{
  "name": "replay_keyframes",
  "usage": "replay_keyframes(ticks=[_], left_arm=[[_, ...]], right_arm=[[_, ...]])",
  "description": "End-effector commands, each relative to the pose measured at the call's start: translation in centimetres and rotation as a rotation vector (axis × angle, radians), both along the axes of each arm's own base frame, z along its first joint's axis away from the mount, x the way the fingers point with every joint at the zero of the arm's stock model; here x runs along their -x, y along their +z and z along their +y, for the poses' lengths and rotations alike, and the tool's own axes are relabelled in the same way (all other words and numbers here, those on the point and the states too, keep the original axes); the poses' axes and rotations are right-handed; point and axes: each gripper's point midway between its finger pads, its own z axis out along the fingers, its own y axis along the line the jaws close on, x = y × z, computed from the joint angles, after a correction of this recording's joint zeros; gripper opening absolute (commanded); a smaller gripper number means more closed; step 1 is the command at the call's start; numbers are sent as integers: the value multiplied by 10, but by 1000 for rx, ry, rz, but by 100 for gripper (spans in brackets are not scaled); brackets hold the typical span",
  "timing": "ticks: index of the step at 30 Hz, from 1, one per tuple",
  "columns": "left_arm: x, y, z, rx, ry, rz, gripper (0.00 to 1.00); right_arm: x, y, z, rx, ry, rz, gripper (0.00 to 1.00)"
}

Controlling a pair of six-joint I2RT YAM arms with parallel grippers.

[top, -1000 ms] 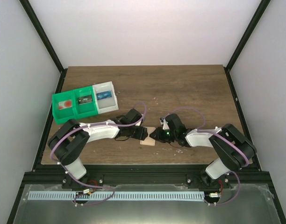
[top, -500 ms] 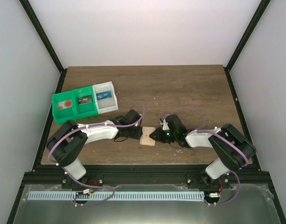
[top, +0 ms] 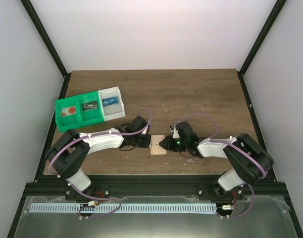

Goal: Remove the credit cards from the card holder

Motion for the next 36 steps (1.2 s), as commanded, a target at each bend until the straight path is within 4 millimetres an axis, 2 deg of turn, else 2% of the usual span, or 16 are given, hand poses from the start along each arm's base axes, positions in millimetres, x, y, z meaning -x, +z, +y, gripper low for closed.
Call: replay_keyframes(ticks=[1, 10, 18, 28, 36], left_arm=[[7, 32, -14, 112, -33, -3, 0], [12, 71, -27, 250, -42, -25, 0], [13, 81, -32, 291, -55, -26, 0], [14, 89, -35, 320, -58, -29, 0], [13, 91, -36, 331, -53, -34, 0]], right_arm=[[2, -3, -12, 63, -24, -13, 24], [-1, 36, -8, 37, 15, -98, 38], [3, 60, -11, 25, 33, -150, 54], [11, 57, -7, 2, 68, -134, 65], [14, 41, -6, 40, 95, -98, 66]])
